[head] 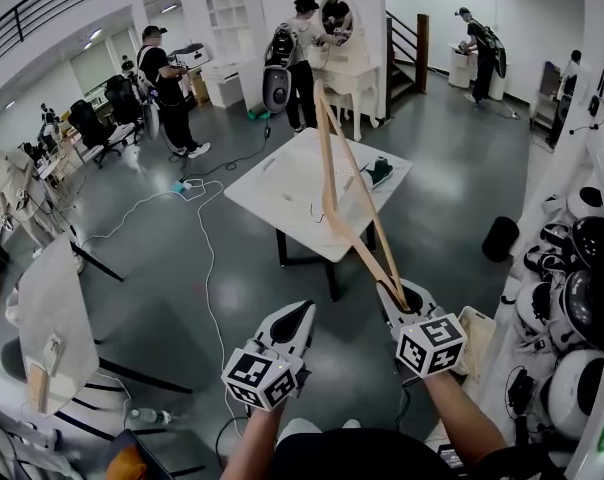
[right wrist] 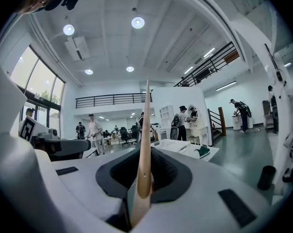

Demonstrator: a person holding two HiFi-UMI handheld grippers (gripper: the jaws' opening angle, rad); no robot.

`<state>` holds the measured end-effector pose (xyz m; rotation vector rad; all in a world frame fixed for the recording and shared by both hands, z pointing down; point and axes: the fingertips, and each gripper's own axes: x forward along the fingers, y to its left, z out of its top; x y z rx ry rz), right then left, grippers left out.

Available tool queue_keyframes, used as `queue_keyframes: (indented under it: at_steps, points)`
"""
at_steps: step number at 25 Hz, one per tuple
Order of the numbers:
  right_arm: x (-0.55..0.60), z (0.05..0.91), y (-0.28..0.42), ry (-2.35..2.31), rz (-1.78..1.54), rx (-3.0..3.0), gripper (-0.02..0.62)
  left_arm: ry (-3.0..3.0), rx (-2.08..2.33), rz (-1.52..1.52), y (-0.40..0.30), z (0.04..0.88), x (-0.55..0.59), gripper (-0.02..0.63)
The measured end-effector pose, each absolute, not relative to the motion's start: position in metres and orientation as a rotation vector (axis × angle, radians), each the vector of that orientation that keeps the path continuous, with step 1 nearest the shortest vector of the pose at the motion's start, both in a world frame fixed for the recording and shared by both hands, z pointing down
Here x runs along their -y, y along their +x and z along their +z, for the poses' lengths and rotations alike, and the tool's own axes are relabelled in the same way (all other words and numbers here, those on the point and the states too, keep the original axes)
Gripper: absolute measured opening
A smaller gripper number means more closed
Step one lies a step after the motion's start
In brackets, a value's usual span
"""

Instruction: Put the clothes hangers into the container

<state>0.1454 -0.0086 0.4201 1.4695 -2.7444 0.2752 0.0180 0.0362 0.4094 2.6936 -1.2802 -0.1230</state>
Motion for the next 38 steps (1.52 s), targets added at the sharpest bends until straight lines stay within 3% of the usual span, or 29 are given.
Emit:
queue_keyframes:
  at_steps: [38]
  points:
    - [0.13, 0.422, 0.116, 1.463, 0.303, 2.764, 0.063, 2.695, 1.328, -0.081, -0.013, 0.412, 0.081, 0.003]
